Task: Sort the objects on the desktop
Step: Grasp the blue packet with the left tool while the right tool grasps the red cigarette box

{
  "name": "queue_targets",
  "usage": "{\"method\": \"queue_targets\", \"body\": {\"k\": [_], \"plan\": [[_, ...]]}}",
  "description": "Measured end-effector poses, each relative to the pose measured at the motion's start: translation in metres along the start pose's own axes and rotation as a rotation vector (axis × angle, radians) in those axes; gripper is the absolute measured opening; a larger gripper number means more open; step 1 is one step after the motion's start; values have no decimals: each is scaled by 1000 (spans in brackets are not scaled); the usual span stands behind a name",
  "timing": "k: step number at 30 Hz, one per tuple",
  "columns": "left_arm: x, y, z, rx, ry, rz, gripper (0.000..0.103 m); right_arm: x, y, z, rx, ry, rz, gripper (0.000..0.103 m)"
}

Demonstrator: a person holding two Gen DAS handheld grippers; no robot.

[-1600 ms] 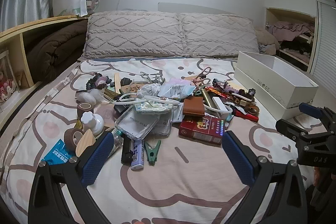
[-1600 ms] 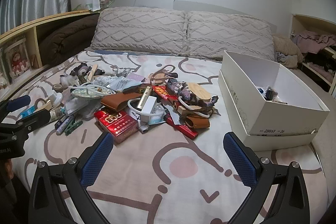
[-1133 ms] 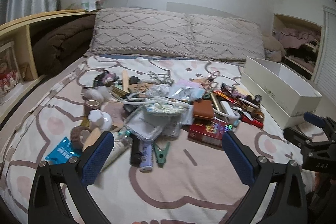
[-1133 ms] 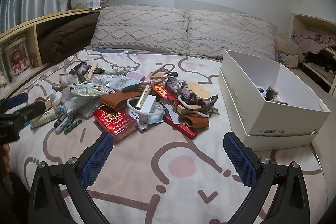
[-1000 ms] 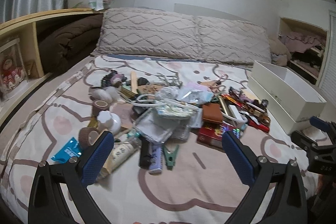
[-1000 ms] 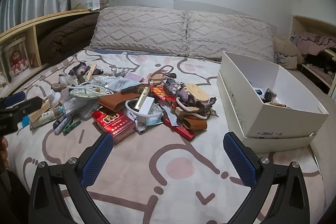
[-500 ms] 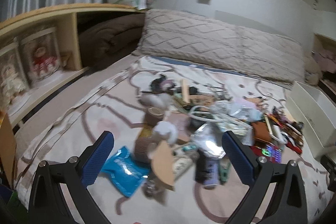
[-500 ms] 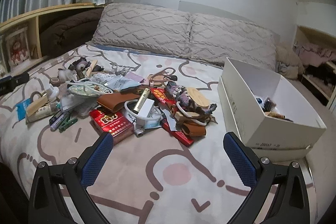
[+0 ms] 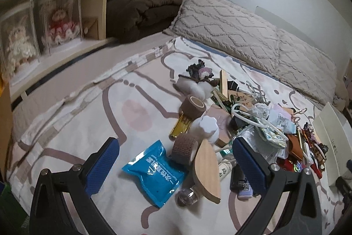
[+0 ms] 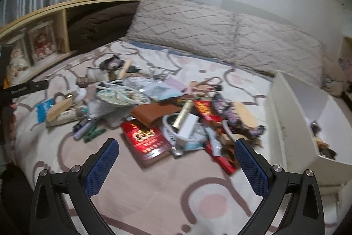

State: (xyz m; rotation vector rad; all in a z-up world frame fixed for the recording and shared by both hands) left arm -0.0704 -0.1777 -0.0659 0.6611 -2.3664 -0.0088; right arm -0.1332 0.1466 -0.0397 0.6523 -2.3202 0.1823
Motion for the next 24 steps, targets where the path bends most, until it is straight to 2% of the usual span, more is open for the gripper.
{"method": "queue_targets", "body": {"k": [5, 7, 12, 14, 15, 16, 21, 24], "plan": [[-1, -8, 9, -13, -31, -33, 103, 9, -9, 19, 109, -20, -28, 103], [0, -10, 9, -42, -33, -47, 103, 9, -13, 27, 162, -33, -38, 103], [3, -17, 11, -64, -33, -77, 103, 7, -14, 46, 234, -63, -47, 103], [3, -20, 12, -69, -39, -89, 103, 6, -15, 52, 263, -77, -48, 95], [2, -21, 13, -74, -44, -95, 103, 5, -15, 56, 273, -88, -48, 83], [2, -22, 14, -79, -49, -101, 103, 4, -14, 60, 276, -99, -47, 80], [2, -28, 19, -94, -65, -130, 103, -2, -16, 78, 285, -139, -68, 80], [2, -32, 23, -105, -78, -153, 103, -2, -20, 79, 292, -130, -105, 80]]}}
Point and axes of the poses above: each gripper's, at about its wrist camera, not at the fingertips, and z roughly the way its jaws point, y to its right, x to its top, the point moved 8 cm from there along z, roughly the way its jaws point, and after that the axes turned 10 degrees about -y, right-handed, at the moved point
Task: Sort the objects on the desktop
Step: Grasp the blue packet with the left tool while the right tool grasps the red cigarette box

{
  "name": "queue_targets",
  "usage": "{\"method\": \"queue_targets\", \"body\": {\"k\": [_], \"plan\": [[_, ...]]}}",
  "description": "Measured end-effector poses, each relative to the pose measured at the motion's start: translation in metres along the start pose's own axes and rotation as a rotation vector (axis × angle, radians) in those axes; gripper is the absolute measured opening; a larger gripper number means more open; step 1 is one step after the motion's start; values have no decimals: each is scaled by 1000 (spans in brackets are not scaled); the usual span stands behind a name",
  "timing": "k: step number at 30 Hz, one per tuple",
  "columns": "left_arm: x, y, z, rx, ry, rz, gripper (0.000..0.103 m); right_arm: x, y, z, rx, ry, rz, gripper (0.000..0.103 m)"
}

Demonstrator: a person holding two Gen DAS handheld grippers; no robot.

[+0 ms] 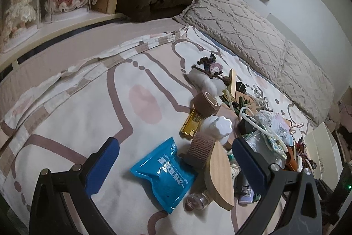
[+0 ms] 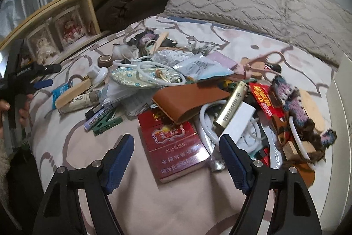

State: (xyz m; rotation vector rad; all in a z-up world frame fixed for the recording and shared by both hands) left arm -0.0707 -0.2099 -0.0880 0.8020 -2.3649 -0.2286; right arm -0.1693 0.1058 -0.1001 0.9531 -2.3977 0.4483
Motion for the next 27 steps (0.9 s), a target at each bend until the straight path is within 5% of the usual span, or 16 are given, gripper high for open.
{"method": "queue_targets", "body": {"k": [5, 11, 16, 18, 27], "plan": [[-4, -6, 8, -44, -39, -61, 101, -1, -11, 1, 25, -1, -56, 80], [-13, -6, 21, -126, -108, -125, 85, -3, -10, 10, 7, -30, -67, 80], [-16, -9, 19, -141, -103, -149, 72, -5, -4, 19, 1, -58, -49, 79], [-16, -9, 18, -141, -102, -150, 69, -5, 2, 22, -20, -69, -25, 66], [-21, -12, 20, -148, -105, -142, 46, -9, -9, 23, -40, -76, -74, 65]]}}
Point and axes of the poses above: each gripper's, at about its wrist camera, not at the fingertips, and z roughly the way its jaws point, y to its right, x to its top, the point moved 8 cm from there along z, roughly the way its jaws point, and after that the axes turned 10 degrees about -y, right-handed, at the moved point
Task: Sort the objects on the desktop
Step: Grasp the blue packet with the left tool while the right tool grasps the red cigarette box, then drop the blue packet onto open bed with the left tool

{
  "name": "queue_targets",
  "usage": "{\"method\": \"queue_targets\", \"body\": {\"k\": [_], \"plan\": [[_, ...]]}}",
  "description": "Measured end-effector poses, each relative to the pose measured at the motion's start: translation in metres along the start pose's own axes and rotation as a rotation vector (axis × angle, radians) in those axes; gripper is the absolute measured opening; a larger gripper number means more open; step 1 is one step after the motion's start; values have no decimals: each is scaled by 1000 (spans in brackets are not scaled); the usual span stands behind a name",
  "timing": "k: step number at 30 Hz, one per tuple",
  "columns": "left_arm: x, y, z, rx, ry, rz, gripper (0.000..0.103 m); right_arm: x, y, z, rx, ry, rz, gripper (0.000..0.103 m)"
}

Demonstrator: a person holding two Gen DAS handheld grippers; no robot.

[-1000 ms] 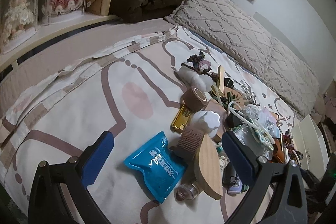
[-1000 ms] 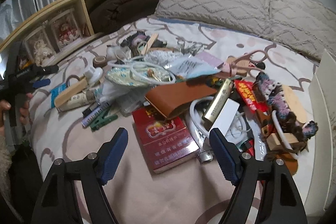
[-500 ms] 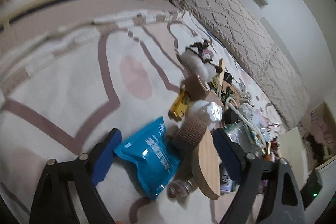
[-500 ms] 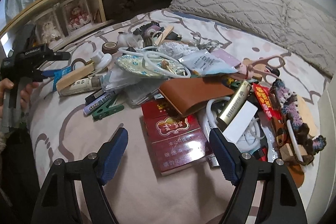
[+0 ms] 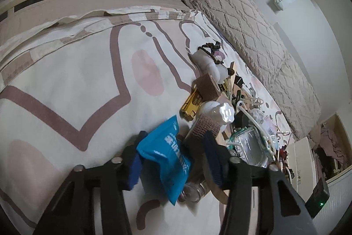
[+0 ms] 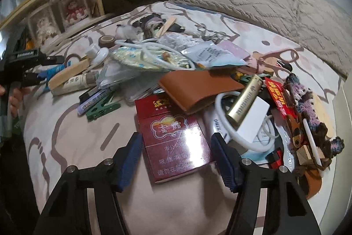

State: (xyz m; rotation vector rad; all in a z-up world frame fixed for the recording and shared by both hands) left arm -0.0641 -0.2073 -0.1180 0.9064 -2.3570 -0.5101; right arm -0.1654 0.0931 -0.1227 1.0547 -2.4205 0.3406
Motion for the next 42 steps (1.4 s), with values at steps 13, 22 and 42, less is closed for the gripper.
{"method": "queue_targets", "body": {"k": [13, 22, 42], "plan": [[-7, 14, -2, 14, 23, 58, 23, -2, -5, 8, -37, -35, -7, 63], [-10, 37, -19, -61, 66, 121, 17, -17, -10, -3, -19, -73, 52, 62], [-52, 115, -24, -357, -29, 298, 16, -51, -18, -25, 39, -136, 65, 62]]}}
Point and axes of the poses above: each gripper's, at about its wrist camera, not at the fingertips, and z roughly the way its jaws point, y to its right, x to its top, the point moved 8 cm from there along z, roughly the way its jaws point, and after that the axes turned 10 degrees about -y, right-handed, at the moved point
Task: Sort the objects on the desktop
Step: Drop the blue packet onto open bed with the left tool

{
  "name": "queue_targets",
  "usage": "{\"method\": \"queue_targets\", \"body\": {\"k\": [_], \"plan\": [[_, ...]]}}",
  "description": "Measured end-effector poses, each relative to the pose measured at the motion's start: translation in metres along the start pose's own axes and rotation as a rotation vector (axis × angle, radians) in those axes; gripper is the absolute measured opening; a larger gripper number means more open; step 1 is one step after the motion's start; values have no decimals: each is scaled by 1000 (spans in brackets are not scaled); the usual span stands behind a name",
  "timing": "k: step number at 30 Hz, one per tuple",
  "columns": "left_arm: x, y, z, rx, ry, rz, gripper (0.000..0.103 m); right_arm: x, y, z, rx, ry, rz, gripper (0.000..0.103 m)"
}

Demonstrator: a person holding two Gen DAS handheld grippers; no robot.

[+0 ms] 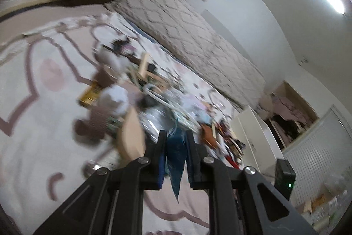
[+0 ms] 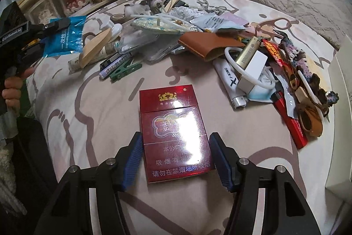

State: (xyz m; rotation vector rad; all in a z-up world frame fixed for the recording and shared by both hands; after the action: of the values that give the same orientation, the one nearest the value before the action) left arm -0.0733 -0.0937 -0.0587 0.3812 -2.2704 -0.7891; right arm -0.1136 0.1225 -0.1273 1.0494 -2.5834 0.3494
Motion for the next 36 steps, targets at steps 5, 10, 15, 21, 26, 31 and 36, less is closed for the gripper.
{"method": "queue_targets", "body": {"k": [5, 10, 15, 21, 26, 31, 36], "plan": [[-28, 30, 30, -73, -132, 54, 16, -3, 1, -3, -37, 9, -17, 62], [-59, 52, 56, -73, -252, 127, 16, -3, 1, -4, -67, 16, -33, 62], [-76, 55, 69, 3, -302, 191, 16, -4, 5, -6, -115, 23, -39, 85], [-78, 49, 67, 206, -248, 326, 23, -7, 14, -9, -155, 14, -33, 85], [-76, 42, 70, 295, -240, 380, 39, -13, 32, -12, -197, 6, 10, 85], [-74, 38, 68, 351, -225, 395, 61, -20, 61, -17, -231, 6, 95, 85], [-68, 36, 62, 396, -190, 393, 82, -25, 87, -19, -288, 4, 175, 85]]}}
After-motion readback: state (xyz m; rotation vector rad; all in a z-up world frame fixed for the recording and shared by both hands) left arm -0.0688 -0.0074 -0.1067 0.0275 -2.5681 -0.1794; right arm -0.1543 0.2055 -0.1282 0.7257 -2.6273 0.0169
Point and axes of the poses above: each gripper's, at about its wrist camera, not at the fingertips, and z roughly the way its jaws point, y to its right, x to its top, the point moved 8 cm from there along z, roughly the way its jaws point, and after that the axes turned 10 degrees about -y, right-handed, at the moved point
